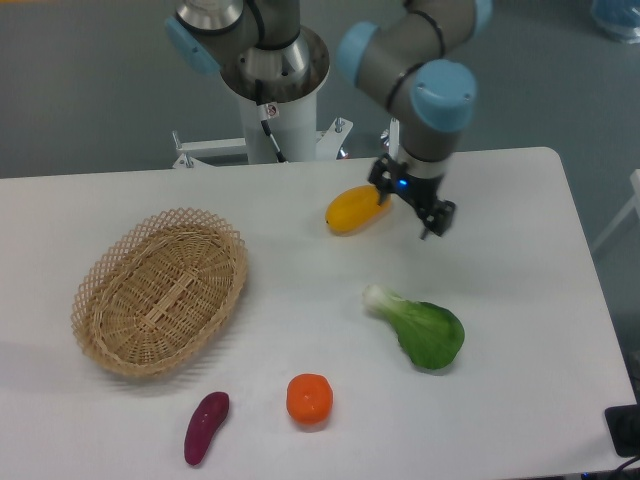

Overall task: Pick up the mango from the table
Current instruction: 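Move the open gripper over the yellow mango and lower onto it, then close the gripper around the yellow mango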

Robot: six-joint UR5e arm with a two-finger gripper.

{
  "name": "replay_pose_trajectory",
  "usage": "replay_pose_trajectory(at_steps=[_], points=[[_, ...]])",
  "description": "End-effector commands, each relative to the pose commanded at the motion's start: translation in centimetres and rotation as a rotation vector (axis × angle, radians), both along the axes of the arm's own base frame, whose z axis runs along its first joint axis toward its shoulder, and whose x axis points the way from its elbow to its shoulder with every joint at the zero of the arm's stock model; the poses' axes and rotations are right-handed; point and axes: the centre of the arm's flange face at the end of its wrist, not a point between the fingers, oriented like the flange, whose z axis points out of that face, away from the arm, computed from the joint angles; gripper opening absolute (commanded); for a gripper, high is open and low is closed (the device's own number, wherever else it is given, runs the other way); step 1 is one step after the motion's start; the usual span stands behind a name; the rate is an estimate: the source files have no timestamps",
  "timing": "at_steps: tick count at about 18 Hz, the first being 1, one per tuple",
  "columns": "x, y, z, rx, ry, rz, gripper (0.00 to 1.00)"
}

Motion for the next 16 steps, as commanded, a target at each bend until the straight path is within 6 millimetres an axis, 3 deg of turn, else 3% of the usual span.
replay_pose_trajectory(at_steps=[16], points=[[2.6,-0.2,-3.4,-0.028,-0.066,-0.023,1.00]])
